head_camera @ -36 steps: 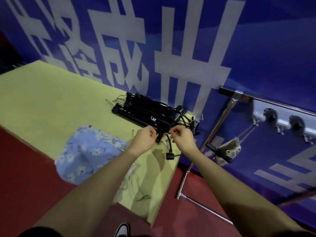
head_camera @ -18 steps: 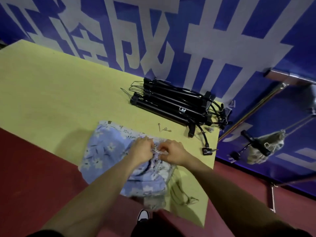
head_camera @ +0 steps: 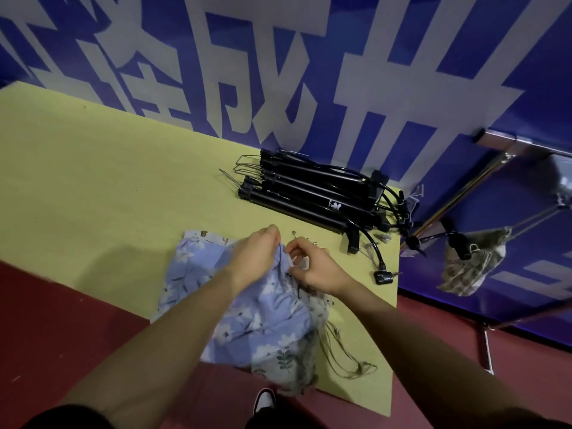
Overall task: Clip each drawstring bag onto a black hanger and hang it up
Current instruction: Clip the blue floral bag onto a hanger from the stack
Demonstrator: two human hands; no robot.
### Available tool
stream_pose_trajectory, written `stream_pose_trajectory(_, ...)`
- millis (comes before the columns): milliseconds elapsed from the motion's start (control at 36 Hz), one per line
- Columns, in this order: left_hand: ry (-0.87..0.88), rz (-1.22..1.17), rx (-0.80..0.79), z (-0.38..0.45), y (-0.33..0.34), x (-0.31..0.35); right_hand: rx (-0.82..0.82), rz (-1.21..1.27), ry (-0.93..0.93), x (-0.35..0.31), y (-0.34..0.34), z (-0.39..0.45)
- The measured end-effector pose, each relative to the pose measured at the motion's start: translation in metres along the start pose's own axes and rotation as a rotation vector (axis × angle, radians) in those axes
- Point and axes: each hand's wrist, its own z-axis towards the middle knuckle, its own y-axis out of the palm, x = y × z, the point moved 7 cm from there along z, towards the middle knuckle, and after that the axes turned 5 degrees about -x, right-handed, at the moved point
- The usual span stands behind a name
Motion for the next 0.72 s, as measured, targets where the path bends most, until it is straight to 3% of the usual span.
stream_pose_trajectory(139,0.038,-0.101,0.093,0.008,-0.031,-0.002,-0.009,0.184,0.002,-0.017,-0.010,0.007)
stream_pose_trajectory(250,0.080,-0.132,0.155,0.003,-0.041,0.001,0.137,0.150,-0.016,-0.020,-0.021,0.010)
stream_pose_trajectory(417,0.104,-0.009,0.157,-0.014,-0.033,0.022,0.291,0.264,0.009,-0.026,-0.039,0.016)
stream_pose_trajectory(583,0.000,0.046,0.190,-0.013,-0.028,0.025,0.341,0.268,0.071,-0.023,-0.048,0.020)
stream_pose_trajectory(639,-0.019,0.117,0.179,-0.011,-0.029,0.024,0.345,0.211,0.084,-0.021,-0.051,0.021)
stream_pose_trajectory(722,0.016,0.160,0.120,-0.008,-0.031,0.026,0.354,-0.089,0.111,-0.020,-0.055,0.025)
